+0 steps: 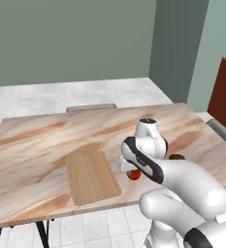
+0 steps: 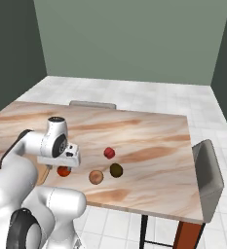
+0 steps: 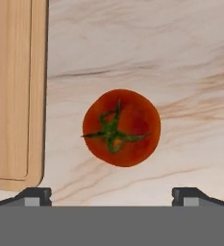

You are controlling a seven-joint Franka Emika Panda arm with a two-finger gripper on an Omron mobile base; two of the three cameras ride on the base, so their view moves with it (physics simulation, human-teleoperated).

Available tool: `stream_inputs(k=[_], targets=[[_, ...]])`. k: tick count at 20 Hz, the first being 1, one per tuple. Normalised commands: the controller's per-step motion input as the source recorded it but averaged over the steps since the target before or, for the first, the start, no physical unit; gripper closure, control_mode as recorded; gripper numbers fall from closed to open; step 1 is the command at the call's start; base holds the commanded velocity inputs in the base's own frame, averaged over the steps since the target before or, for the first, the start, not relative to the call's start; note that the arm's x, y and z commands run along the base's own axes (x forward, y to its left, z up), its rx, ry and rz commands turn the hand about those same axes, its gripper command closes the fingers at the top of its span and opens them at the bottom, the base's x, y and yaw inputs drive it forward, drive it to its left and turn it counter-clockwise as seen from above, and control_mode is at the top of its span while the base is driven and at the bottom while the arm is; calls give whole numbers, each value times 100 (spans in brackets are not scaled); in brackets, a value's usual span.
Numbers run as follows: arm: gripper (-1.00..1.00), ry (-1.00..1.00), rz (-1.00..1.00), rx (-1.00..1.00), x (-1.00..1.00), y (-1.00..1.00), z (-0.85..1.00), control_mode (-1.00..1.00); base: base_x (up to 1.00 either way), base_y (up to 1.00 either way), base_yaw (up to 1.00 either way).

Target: Place the avocado, onion, tomato, and bell pepper on the cutting board.

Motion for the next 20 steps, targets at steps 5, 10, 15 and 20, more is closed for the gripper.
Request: stream_inputs(k=[5,10,15,20], targets=[[-100,-6,0,1,28,0,-24,-100,0,0,0],[-100,-8,0,1,28,0,-21,-100,0,0,0],[-100,-4,0,0,25,4,-20,-100,0,0,0],[-100,0,0,0,5,4,-25,-100,0,0,0]])
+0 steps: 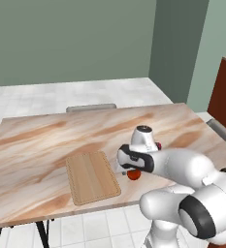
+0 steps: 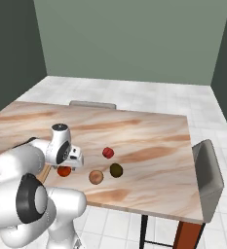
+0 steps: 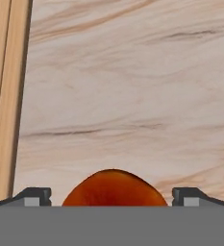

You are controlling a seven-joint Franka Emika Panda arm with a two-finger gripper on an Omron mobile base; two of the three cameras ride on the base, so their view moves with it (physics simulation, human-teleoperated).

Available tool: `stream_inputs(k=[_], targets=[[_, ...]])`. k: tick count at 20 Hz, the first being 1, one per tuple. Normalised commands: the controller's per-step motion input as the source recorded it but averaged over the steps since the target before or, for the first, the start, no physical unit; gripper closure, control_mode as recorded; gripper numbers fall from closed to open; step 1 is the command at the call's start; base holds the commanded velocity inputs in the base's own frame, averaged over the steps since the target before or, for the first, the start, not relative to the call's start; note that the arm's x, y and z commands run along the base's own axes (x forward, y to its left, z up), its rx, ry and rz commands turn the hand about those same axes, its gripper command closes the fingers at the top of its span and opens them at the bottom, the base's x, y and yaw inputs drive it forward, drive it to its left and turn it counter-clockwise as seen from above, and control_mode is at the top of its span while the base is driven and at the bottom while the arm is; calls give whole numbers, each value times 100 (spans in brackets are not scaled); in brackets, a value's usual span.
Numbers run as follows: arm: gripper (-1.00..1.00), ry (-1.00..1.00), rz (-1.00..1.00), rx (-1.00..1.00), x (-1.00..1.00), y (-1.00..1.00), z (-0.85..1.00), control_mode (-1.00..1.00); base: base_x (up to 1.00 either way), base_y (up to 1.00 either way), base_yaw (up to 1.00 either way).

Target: Place the avocado, onion, tomato, and bell pepper on the cutting board.

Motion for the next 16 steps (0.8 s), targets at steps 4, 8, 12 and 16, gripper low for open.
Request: stream_inputs(k=[4,8,12,16], targets=[[-100,4,-3,0,-4,0,-33,-100,0,0,0],[-100,2,-3,0,-1,0,-27,-100,0,0,0],[-100,2,-3,0,0,0,-26,-100,0,0,0],[-100,5,-4,0,-8,0,-28,-100,0,0,0]])
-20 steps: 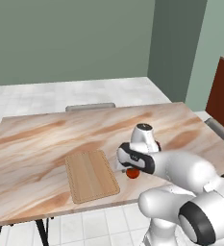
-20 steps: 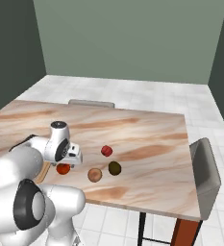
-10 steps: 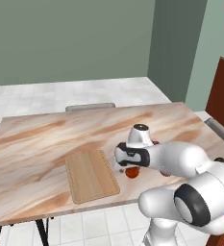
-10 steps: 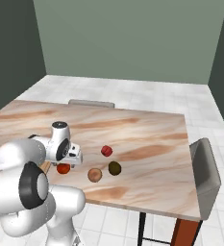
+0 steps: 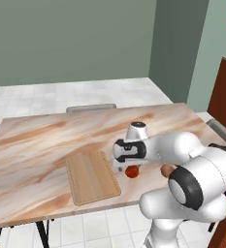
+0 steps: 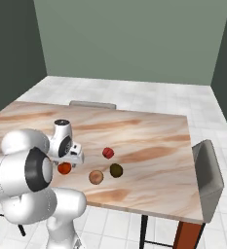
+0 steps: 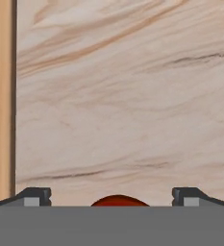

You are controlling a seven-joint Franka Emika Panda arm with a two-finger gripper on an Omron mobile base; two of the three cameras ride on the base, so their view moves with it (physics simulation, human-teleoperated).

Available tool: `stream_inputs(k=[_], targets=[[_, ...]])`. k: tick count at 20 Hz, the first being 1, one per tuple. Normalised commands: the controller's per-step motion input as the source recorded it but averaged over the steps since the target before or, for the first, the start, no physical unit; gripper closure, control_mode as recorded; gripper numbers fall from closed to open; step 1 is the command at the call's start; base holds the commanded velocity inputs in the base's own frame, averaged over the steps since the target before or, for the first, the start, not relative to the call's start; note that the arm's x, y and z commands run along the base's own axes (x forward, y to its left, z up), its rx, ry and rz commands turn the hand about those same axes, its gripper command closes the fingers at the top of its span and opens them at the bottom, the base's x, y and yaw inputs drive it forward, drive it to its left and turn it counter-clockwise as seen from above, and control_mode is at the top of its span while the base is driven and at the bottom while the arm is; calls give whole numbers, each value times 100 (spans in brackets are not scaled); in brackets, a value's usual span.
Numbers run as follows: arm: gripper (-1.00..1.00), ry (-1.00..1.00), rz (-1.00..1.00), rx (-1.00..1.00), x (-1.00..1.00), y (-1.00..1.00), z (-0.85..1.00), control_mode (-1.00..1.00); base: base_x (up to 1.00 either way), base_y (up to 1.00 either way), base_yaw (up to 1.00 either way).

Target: Place the avocado, onion, tomato, and bell pepper on the cutting board.

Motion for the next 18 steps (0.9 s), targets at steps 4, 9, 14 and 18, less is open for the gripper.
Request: stream_inputs(k=[4,9,14,18], targets=[[-100,5,-5,0,-21,0,-26,-100,0,0,0],[-100,3,-4,0,-36,-6,-22,-100,0,0,0],[-100,2,-3,0,-41,-11,-21,-100,0,0,0],[-100,1,-2,0,-40,-12,-18,-100,0,0,0]])
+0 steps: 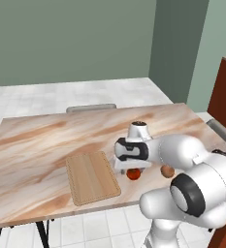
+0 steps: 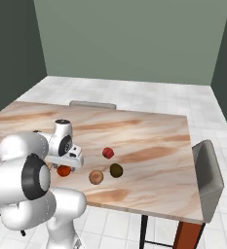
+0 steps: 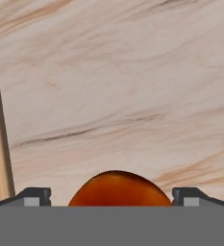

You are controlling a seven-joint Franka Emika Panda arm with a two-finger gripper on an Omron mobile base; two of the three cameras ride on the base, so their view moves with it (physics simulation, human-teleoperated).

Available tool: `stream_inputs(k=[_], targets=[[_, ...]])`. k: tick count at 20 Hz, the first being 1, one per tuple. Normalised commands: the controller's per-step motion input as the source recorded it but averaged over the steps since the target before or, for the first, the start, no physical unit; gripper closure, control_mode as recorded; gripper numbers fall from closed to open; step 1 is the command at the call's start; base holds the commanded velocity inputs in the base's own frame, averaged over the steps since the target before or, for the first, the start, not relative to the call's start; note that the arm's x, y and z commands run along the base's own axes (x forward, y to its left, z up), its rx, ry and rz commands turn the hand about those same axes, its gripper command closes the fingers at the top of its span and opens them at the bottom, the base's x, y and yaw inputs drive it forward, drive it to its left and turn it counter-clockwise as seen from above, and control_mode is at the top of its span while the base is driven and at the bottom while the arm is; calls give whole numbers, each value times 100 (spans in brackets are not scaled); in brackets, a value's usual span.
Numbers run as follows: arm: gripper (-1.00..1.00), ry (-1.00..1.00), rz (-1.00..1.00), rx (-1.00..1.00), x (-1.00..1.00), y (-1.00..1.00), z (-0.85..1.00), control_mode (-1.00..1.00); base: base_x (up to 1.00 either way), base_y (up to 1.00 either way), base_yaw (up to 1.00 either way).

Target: Place the avocado, onion, tomato, and bell pepper on the cutting board.

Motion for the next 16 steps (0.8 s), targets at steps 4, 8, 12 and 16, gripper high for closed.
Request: stream_inputs(k=[4,8,12,16], targets=[[-100,0,-1,0,-32,-4,-21,-100,0,0,0],[-100,0,-1,0,-23,0,-28,-100,0,0,0],[-100,0,-1,0,-7,1,-38,-100,0,0,0],[100,0,-1,0,-4,1,-48,-100,0,0,0]])
